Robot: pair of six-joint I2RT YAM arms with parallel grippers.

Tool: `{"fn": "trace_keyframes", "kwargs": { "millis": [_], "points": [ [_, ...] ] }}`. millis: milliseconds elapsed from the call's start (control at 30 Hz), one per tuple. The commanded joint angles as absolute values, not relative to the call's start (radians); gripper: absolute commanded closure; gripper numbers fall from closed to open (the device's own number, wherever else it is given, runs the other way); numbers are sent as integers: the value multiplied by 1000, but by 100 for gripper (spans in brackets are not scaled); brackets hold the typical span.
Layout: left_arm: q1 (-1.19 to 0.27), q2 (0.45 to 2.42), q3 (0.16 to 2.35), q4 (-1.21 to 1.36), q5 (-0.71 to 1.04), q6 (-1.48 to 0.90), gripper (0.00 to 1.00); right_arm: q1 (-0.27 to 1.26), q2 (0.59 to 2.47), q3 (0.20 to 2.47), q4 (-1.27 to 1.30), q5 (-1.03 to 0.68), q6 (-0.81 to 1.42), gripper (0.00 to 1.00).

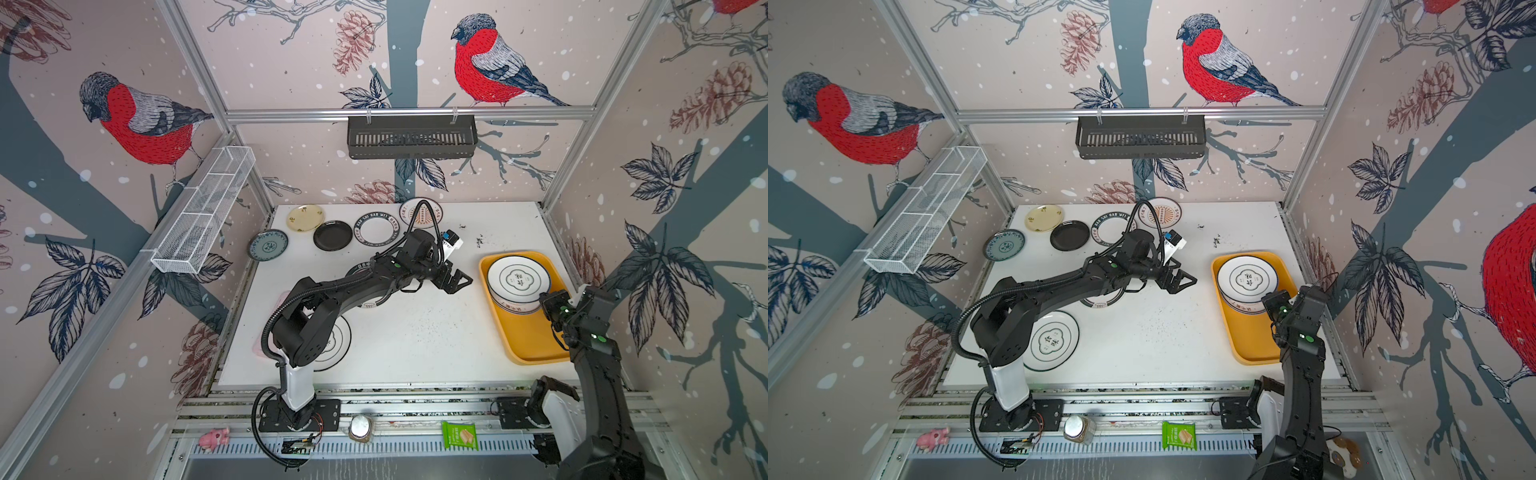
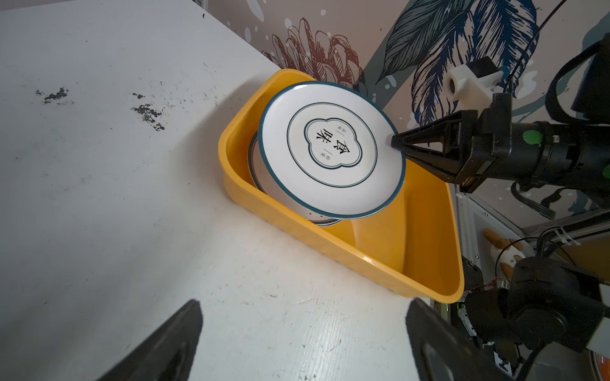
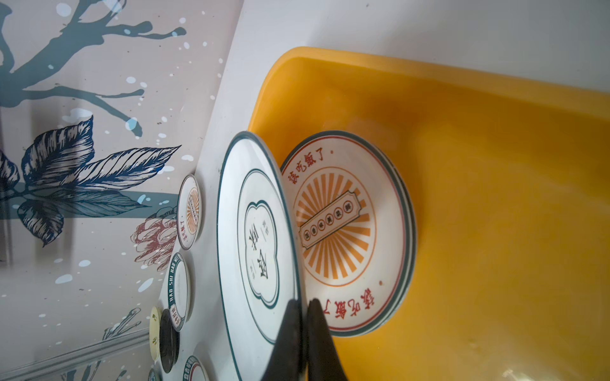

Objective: Place the plates into the plastic bin on the countertop
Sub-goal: 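Lift the cloud-emblem plate and carry it over the yellow bin, then lower the cloud-emblem plate onto the stack in the bin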

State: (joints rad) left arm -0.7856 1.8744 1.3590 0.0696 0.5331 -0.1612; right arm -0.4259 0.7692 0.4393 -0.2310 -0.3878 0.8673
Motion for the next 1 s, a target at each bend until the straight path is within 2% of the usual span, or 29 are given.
{"fn": "trace_keyframes", "kwargs": {
  "millis": [0, 667, 967],
  "points": [
    [-785, 1884, 1382, 47, 529, -137, 3, -443, 780, 424, -160, -406, 851, 99],
    [-785, 1855, 1371, 23, 430, -147, 4, -444, 929, 350, 42, -383, 851, 99],
    [-785, 1837, 1351, 30, 424, -156, 4, -441, 955, 338, 39, -370, 836, 94]
  ]
}}
